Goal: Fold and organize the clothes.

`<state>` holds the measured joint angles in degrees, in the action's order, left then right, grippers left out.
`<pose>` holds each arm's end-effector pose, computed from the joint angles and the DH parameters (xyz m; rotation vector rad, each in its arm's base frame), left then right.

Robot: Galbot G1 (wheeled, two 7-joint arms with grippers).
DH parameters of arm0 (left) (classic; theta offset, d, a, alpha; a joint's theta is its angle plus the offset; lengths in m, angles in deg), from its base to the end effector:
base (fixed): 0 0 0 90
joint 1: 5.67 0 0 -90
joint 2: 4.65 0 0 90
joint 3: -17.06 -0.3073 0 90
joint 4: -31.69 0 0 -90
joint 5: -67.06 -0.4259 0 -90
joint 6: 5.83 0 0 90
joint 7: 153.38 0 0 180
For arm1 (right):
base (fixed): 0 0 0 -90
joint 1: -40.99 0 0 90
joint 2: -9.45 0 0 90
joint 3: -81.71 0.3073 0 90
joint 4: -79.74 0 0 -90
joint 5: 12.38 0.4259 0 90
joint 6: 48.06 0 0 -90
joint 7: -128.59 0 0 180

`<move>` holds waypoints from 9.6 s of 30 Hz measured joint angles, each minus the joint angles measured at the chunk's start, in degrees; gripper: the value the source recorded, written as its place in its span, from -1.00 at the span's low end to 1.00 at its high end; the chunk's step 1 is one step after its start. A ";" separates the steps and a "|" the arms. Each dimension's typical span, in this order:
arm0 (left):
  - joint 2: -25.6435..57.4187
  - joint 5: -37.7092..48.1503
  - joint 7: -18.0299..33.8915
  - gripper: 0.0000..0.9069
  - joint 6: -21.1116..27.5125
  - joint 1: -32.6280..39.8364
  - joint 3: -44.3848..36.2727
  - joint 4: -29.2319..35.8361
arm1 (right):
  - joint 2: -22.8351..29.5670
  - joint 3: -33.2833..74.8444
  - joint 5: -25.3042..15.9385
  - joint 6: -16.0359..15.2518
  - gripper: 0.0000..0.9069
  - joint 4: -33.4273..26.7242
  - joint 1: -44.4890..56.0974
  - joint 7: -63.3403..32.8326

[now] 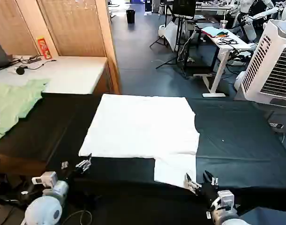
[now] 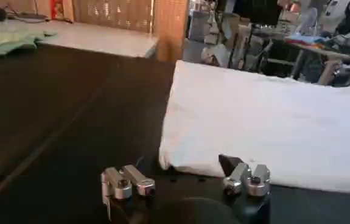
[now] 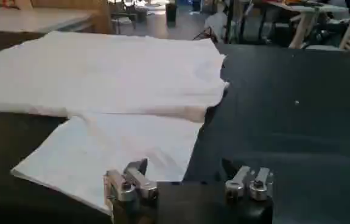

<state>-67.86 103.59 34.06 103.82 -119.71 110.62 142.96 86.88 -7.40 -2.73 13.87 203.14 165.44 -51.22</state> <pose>0.3107 0.0909 -0.2758 -0.0126 -2.7150 0.1863 0.2536 -0.0212 -0.2588 0.1387 -2.6223 0.0638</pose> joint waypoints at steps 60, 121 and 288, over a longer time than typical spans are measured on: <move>-3.02 -4.38 3.14 -1.00 -6.30 5.34 0.14 -0.46 | -8.67 -1.50 10.65 6.38 -0.91 -10.20 -18.12 -2.27; -0.74 -4.41 -0.37 0.89 -2.20 16.79 -4.79 -14.61 | -14.36 -4.40 13.95 0.10 0.63 -12.11 -19.98 -0.47; 15.69 8.38 -5.83 -0.72 11.52 31.80 -11.33 -14.60 | -22.09 -10.49 30.50 -7.20 -0.89 -12.92 -33.75 -8.09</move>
<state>-52.17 111.97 28.23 115.34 -87.91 99.28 128.37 64.79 -17.89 27.77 6.67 190.22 131.69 -59.31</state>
